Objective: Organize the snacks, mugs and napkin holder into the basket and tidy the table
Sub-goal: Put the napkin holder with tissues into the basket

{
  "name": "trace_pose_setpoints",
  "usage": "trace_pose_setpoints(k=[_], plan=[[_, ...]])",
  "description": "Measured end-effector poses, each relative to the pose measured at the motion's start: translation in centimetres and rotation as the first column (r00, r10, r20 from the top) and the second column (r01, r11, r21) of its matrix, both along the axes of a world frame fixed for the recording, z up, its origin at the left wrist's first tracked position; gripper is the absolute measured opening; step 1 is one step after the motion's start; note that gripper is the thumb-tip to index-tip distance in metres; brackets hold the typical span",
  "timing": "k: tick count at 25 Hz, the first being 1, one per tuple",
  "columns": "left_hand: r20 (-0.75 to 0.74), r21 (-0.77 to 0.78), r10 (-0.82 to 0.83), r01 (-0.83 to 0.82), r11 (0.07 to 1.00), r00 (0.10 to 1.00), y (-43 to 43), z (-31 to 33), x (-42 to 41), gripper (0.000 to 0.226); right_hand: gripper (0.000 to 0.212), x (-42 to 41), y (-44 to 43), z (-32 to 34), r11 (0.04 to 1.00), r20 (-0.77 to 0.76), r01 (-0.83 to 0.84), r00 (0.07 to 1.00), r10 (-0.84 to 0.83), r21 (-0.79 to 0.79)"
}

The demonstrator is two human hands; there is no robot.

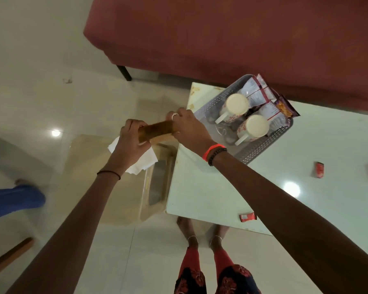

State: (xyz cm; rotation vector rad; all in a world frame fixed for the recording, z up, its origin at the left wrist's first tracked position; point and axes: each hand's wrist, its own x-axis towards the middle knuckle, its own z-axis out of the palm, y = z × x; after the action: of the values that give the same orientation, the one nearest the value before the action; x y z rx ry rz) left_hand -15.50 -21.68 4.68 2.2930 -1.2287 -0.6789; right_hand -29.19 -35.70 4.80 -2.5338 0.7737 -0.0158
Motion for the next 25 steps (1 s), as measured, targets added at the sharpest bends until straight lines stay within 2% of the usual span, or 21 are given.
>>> trace_pose_setpoints(k=[2, 4, 7, 10, 13, 17, 25], plan=[[-0.027, -0.001, -0.154, 0.154, 0.988, 0.988, -3.1, -0.1, -1.3, 0.046, 0.029, -3.4, -1.2, -0.1, 0.993, -0.056, 0.08, 0.995, -0.085, -0.084], [-0.042, -0.004, -0.286, 0.286, 0.958, 0.957, -6.3, -0.5, -2.8, 0.046, 0.032, -6.6, -1.9, -0.6, 0.977, -0.089, 0.187, 0.977, -0.196, -0.098], [-0.078, 0.012, -0.458, 0.461, 0.888, 0.885, -10.6, -1.7, -5.4, 0.043, 0.039, -10.6, -2.2, -1.8, 0.929, -0.108, 0.369, 0.923, -0.37, -0.026], [-0.081, 0.075, -0.594, 0.599, 0.797, 0.8, -13.5, -3.4, -7.7, 0.043, 0.044, -13.1, -2.1, -3.6, 0.879, -0.175, 0.476, 0.869, -0.463, 0.035], [-0.058, 0.156, -0.666, 0.666, 0.73, 0.743, -15.3, -5.4, -9.2, 0.045, 0.045, -14.5, -2.1, -5.7, 0.84, -0.217, 0.537, 0.831, -0.512, 0.077], [-0.016, 0.191, -0.726, 0.715, 0.673, 0.688, -16.6, -7.5, -10.1, 0.049, 0.054, -14.8, -2.1, -8.0, 0.801, -0.23, 0.584, 0.804, -0.548, 0.134], [-0.009, 0.225, -0.746, 0.728, 0.648, 0.666, -17.8, -8.7, -10.2, 0.052, 0.058, -14.7, -2.3, -9.2, 0.74, -0.205, 0.632, 0.774, -0.599, 0.229]])
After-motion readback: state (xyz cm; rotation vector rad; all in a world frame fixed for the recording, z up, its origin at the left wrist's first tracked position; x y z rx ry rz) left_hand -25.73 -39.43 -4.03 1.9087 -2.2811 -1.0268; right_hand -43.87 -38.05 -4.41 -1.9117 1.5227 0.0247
